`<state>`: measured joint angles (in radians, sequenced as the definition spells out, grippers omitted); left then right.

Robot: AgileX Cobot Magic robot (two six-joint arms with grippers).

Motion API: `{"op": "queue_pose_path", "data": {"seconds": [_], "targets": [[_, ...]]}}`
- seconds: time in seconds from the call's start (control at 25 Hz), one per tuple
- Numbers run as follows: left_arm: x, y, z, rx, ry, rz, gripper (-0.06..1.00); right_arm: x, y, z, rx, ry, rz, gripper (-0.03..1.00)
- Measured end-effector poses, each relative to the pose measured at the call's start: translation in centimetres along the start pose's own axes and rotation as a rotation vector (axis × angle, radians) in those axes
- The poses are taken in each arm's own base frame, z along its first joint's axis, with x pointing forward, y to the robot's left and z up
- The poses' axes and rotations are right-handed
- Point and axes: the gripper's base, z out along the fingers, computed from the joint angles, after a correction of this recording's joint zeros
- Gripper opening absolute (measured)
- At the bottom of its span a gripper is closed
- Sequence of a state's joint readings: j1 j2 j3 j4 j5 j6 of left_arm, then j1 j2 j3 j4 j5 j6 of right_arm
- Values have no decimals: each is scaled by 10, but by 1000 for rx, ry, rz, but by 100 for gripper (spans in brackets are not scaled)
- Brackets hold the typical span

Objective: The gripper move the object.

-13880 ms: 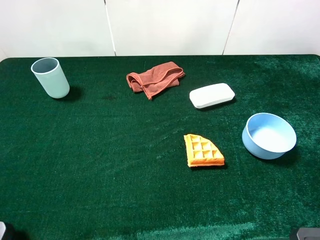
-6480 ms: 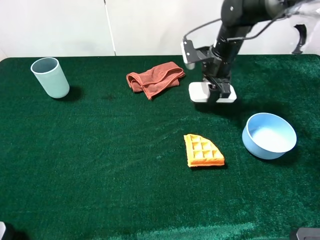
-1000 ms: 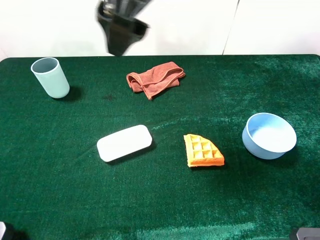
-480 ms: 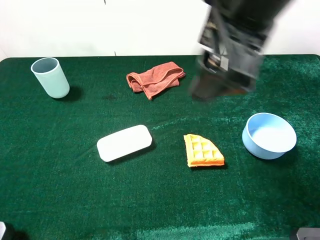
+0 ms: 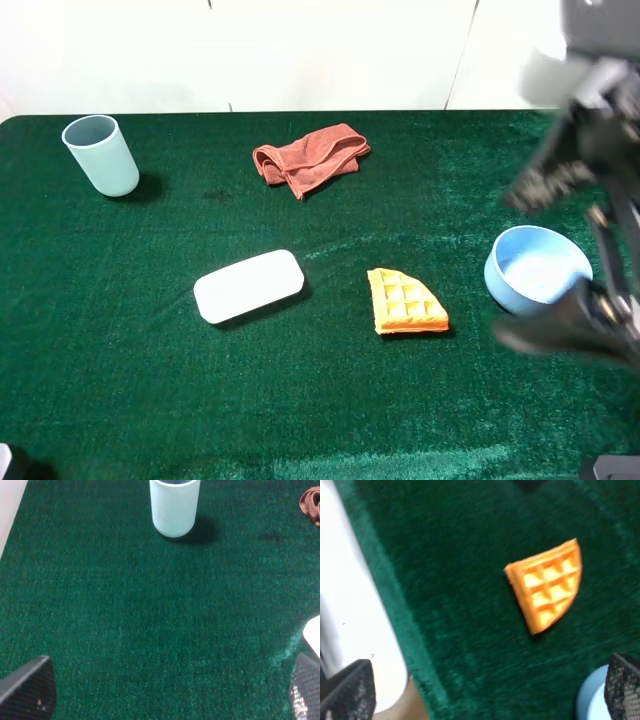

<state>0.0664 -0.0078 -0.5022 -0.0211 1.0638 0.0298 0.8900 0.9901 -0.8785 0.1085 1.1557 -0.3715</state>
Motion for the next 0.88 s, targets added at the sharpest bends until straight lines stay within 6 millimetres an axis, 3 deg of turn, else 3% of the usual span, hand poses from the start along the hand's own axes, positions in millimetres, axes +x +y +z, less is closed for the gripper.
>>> {"op": "queue_pose_path", "data": {"seconds": [0.44,0.88], "targets": [[0,0,0,0,0,0,93,78,28,28,-23,-74,165,69],[0,0,0,0,0,0,93,96,35,8,28,-254,184,69]]}}
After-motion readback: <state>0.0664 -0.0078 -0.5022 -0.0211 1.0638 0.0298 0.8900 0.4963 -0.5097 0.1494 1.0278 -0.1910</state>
